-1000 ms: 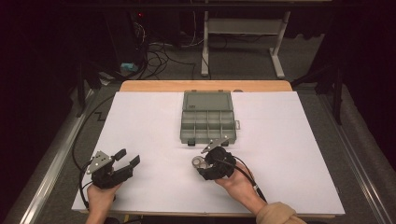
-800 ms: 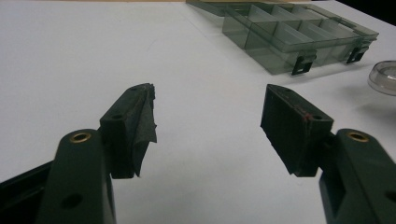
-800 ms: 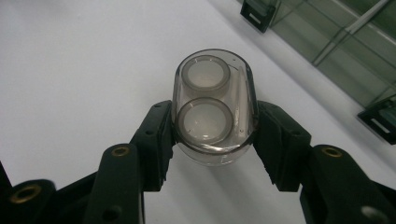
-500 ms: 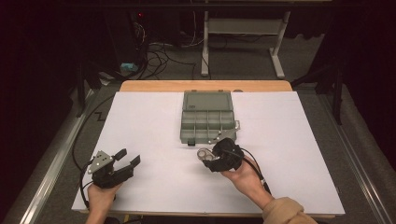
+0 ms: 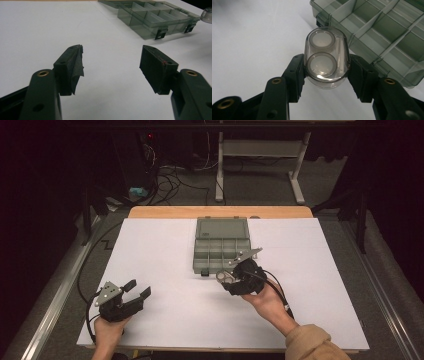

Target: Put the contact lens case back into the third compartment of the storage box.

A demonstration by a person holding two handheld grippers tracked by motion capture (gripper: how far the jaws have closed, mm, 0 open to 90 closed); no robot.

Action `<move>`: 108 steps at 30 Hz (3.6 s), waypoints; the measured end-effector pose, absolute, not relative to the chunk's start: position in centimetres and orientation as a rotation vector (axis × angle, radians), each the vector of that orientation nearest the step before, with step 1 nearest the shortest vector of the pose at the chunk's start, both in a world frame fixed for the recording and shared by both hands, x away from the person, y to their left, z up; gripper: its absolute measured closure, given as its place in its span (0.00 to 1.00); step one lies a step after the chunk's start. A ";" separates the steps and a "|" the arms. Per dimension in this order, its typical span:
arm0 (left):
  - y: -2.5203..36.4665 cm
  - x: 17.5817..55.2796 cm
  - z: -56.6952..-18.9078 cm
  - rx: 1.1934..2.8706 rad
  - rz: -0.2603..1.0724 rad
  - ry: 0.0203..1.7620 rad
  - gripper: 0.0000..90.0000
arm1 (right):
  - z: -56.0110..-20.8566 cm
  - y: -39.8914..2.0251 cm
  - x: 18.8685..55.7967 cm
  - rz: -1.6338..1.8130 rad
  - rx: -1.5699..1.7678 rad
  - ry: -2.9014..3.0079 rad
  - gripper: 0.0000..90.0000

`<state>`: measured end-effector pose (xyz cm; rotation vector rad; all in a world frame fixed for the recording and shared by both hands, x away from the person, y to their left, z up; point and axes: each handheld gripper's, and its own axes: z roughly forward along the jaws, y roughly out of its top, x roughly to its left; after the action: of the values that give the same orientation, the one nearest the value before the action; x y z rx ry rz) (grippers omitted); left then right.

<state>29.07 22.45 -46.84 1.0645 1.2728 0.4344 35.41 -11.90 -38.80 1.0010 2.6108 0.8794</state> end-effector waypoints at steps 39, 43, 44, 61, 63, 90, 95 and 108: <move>22.5 29.2 -46.7 1.053 0.442 1.272 0.39 | -37.9 -13.2 41.0 0.866 1.129 2.510 0.55; 22.5 29.2 -46.7 1.053 0.444 1.272 0.40 | -37.7 -13.4 41.8 0.867 1.148 2.489 0.55; 22.5 29.2 -46.7 1.052 0.444 1.272 0.40 | -37.7 -13.4 42.0 0.862 1.150 2.485 0.55; 22.6 29.3 -46.7 1.044 0.435 1.280 0.40 | -38.5 -13.1 46.1 0.768 1.213 2.456 0.55; 22.6 29.3 -46.7 1.047 0.434 1.281 0.40 | -38.7 -12.9 46.5 0.752 1.210 2.458 0.55; 22.6 29.2 -46.5 1.032 0.417 1.276 0.40 | -40.7 -10.8 49.4 0.610 1.201 2.460 0.55; 22.6 29.2 -46.5 1.030 0.418 1.276 0.40 | -40.9 -10.6 49.5 0.610 1.178 2.460 0.55; 22.6 29.2 -46.5 1.033 0.420 1.275 0.40 | -40.2 -11.3 49.2 0.672 1.179 2.464 0.60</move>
<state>29.20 22.60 -46.51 1.0331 1.2748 0.4204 49.25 -11.32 -40.20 1.1793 2.4643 0.6723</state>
